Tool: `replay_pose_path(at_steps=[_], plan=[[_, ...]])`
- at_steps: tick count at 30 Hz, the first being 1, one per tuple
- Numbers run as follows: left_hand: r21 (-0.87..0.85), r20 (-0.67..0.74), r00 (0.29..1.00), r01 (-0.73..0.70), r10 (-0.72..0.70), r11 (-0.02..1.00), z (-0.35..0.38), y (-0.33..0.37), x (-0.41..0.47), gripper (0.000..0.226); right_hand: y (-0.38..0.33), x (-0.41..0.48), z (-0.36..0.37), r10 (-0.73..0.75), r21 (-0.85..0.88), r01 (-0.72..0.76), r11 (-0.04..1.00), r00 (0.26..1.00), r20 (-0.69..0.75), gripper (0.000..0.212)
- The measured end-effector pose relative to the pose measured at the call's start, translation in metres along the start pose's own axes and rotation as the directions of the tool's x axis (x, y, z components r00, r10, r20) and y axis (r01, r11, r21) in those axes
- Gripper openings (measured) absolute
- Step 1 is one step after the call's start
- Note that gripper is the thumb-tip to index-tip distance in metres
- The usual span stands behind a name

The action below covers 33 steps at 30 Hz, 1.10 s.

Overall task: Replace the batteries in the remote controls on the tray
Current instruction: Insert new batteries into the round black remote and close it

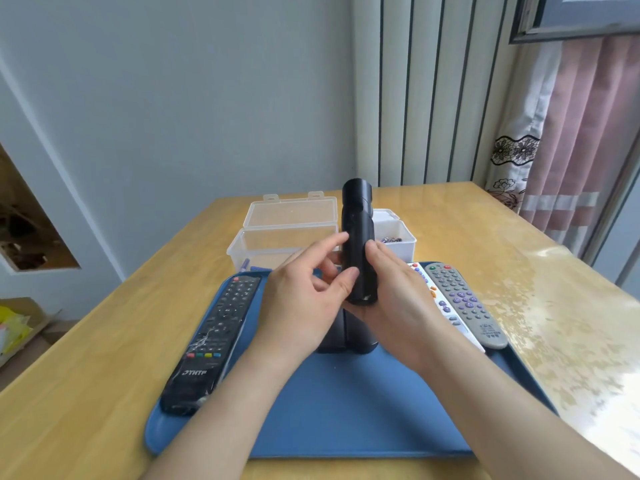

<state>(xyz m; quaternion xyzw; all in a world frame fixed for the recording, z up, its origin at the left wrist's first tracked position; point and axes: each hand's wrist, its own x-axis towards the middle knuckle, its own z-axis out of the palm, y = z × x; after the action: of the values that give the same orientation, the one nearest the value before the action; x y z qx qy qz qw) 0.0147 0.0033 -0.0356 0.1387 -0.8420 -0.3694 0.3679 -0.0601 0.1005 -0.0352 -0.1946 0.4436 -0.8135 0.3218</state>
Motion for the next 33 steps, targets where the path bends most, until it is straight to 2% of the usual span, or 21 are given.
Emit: replay_pose_path(at_steps=[2,6,9,11,15,21,24,27,30,33], plan=[[0.041,0.033,0.999,-0.024,0.022,0.999,0.000,0.002,-0.002,0.045,-0.001,0.000,0.000,-0.004,-0.001,0.004,1.000,1.000,0.000,0.031],[0.263,0.127,0.974,-0.217,0.189,0.940,0.001,0.002,-0.004,0.060,-0.003,-0.001,0.001,-0.012,-0.012,0.012,1.000,1.000,0.009,0.027],[0.287,0.234,0.954,-0.251,0.186,0.924,-0.004,0.001,-0.004,0.084,-0.004,-0.002,0.002,-0.031,-0.084,0.034,0.996,0.999,0.034,0.027],[0.369,0.273,0.941,-0.296,0.202,0.881,-0.009,-0.001,-0.002,0.096,-0.004,-0.001,0.002,-0.037,-0.151,0.045,0.988,0.998,0.050,0.027],[0.455,0.300,0.924,-0.358,0.237,0.815,-0.009,-0.003,-0.001,0.098,-0.001,-0.002,0.001,-0.008,-0.219,0.014,0.976,1.000,0.029,0.026],[0.412,0.178,0.952,-0.301,0.248,0.860,-0.011,-0.005,0.002,0.092,0.006,-0.004,0.006,-0.062,-0.390,0.064,0.919,0.998,0.019,0.027],[0.315,0.214,0.964,-0.221,0.158,0.923,-0.015,-0.007,0.003,0.103,0.007,-0.006,0.010,-0.087,-0.511,0.096,0.854,0.995,0.042,0.026],[0.221,0.276,0.957,-0.157,0.092,0.963,-0.018,-0.007,0.004,0.121,0.006,-0.008,0.011,-0.102,-0.549,0.125,0.826,0.992,0.072,0.025],[0.249,0.318,0.948,-0.119,0.035,0.961,-0.022,-0.003,0.005,0.128,0.007,-0.009,0.011,-0.101,-0.543,0.132,0.829,0.991,0.087,0.024],[0.332,0.317,0.948,-0.150,0.040,0.931,-0.027,0.000,0.003,0.127,0.009,-0.009,0.011,-0.124,-0.602,0.173,0.779,0.985,0.123,0.023]])
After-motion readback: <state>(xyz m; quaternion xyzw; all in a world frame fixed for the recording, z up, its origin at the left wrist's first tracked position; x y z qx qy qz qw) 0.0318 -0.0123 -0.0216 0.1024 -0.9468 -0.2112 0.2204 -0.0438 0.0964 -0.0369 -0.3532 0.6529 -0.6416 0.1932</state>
